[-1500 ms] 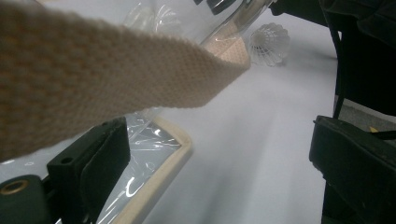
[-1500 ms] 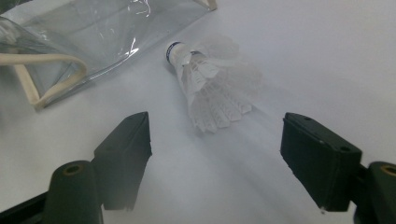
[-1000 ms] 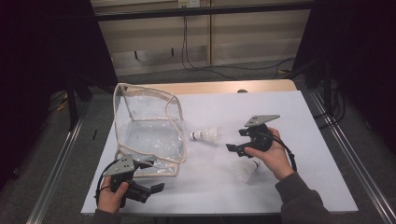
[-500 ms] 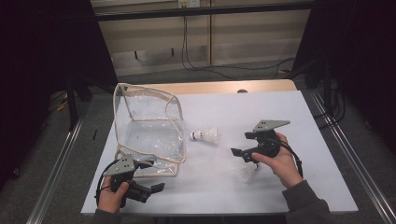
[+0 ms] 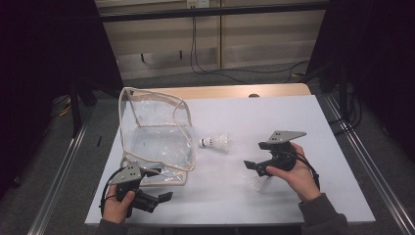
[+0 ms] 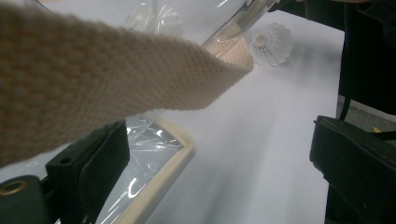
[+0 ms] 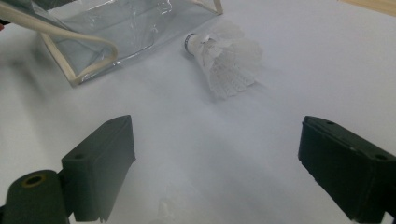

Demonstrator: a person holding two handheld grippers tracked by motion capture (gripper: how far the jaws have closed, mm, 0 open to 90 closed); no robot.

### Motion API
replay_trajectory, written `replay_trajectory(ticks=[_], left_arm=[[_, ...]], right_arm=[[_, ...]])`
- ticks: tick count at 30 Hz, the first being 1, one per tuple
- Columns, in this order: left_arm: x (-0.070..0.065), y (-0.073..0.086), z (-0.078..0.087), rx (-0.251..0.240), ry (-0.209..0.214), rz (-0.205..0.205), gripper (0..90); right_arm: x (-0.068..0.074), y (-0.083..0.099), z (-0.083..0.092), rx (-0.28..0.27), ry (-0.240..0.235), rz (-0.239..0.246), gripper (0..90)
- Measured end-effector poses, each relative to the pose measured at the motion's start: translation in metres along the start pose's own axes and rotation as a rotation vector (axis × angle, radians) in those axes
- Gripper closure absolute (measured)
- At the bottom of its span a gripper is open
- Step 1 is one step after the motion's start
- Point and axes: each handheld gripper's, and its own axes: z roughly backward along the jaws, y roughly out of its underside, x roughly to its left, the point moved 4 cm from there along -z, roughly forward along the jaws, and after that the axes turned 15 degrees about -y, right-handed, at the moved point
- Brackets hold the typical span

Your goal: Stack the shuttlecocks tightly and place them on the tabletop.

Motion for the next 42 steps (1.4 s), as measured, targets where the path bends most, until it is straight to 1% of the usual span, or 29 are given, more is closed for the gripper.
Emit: replay_trajectory(ticks=[1, 2, 6, 13, 14, 16, 18, 19, 21, 24, 31, 33, 37, 40, 42], left_arm=[[0.0, 0.0, 0.0, -0.001, -0.001, -0.003, 5.0], [0.0, 0.0, 0.0, 0.0, -0.005, -0.006, 5.0], [0.0, -0.001, 0.001, -0.004, -0.009, -0.008, 4.9], [0.0, -0.001, 0.001, -0.003, -0.007, -0.008, 4.9], [0.0, -0.001, 0.001, -0.006, -0.01, -0.015, 4.9], [0.0, 0.0, 0.001, -0.006, -0.009, -0.014, 4.9], [0.0, 0.0, 0.001, -0.005, -0.007, -0.01, 4.9], [-0.001, -0.001, 0.001, -0.006, -0.008, -0.01, 4.9], [0.0, 0.0, 0.001, -0.003, -0.009, -0.012, 4.9], [-0.001, 0.0, 0.001, -0.003, -0.009, -0.012, 4.9], [-0.002, 0.0, 0.002, -0.005, -0.009, -0.013, 4.8], [-0.002, 0.0, 0.003, -0.006, -0.012, -0.017, 4.8], [-0.001, 0.0, 0.003, -0.01, -0.01, -0.01, 4.9], [-0.001, 0.0, 0.003, -0.012, -0.01, -0.013, 4.9], [-0.001, 0.0, 0.003, -0.011, -0.011, -0.014, 4.9]], right_arm=[[0.002, 0.002, 0.0, 0.005, 0.006, 0.014, 10.6], [0.003, 0.003, 0.0, 0.01, 0.002, 0.019, 10.8], [0.006, 0.01, 0.001, 0.028, 0.003, 0.028, 10.8], [0.008, 0.017, 0.003, 0.038, 0.005, 0.031, 10.9], [0.008, 0.018, 0.003, 0.042, 0.002, 0.032, 11.0], [0.009, 0.02, 0.003, 0.048, 0.01, 0.038, 11.0], [0.01, 0.02, 0.004, 0.042, 0.016, 0.036, 11.1], [0.01, 0.022, 0.005, 0.039, 0.009, 0.039, 12.7], [0.011, 0.022, 0.006, 0.042, 0.013, 0.04, 12.8], [0.01, 0.025, 0.006, 0.048, 0.01, 0.041, 15.5], [0.009, 0.03, 0.008, 0.064, 0.014, 0.041, 17.8], [0.009, 0.031, 0.007, 0.066, 0.005, 0.039, 18.4], [0.011, 0.031, 0.004, 0.083, -0.001, 0.054, 19.9], [0.013, 0.032, 0.003, 0.095, -0.006, 0.065, 22.2], [0.011, 0.033, 0.003, 0.105, 0.004, 0.071, 23.6]])
